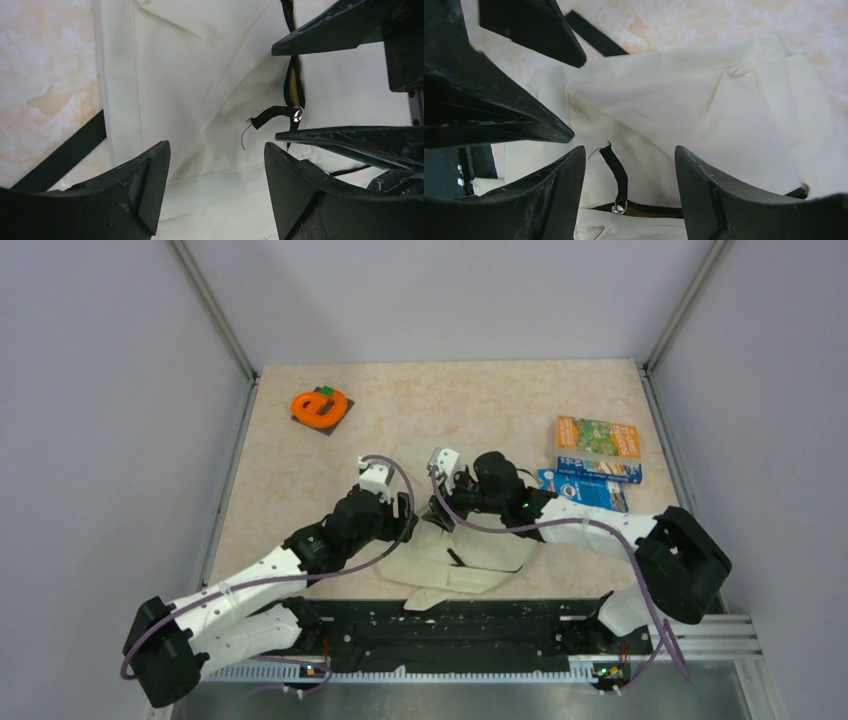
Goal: Pack the student bag
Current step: Zip the student bag at the center of the board.
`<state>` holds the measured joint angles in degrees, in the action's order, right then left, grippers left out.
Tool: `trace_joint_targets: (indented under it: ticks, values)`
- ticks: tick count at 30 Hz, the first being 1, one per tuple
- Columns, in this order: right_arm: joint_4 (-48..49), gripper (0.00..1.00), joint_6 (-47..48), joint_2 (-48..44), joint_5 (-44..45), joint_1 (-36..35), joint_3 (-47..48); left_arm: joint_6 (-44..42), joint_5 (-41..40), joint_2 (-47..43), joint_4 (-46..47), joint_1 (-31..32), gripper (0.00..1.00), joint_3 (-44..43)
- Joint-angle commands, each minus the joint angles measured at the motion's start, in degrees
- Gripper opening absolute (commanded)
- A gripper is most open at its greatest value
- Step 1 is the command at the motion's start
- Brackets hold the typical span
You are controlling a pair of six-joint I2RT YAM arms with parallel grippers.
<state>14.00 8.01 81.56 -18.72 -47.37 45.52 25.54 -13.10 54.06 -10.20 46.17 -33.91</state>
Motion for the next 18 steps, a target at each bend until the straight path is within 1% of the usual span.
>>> trace_joint_targets:
  ticks: [1,9,11,12,13,16,17,18]
  values:
    - [-8.2,0.63,2.7,4.5,-3.0,-0.8,5.1,4.5,1.2,-4.2,2.0,-0.1,0.74,2.8]
    - [-12.2,0.57,3.8,8.6,-2.1,-1.6,8.3,3.0,4.1,-10.2,6.0,-0.1,0.73,8.6]
    - [-12.2,0.51,3.7,9.1,-1.1,-1.9,8.8,2.2,6.0,-10.6,7.9,-0.1,0.73,10.2]
    - [-11.8,0.45,3.3,9.4,-0.4,-2.1,8.8,1.7,7.1,-10.6,9.2,-0.1,0.73,11.0]
    - [-11.4,0.36,2.9,9.7,0.0,-2.1,9.0,1.2,8.1,-10.5,11.5,0.0,0.73,12.1]
    - [-9.4,0.06,0.0,9.8,2.7,-2.1,9.2,-0.1,10.7,-9.2,19.2,0.5,0.73,15.1]
    - [-8.4,0.0,-1.0,9.5,3.4,-2.1,9.0,-0.5,11.2,-8.4,21.6,0.9,0.73,15.7]
    - [-7.5,0.0,-1.8,9.0,4.2,-2.1,8.4,-0.9,10.9,-7.5,23.8,1.5,0.72,16.0]
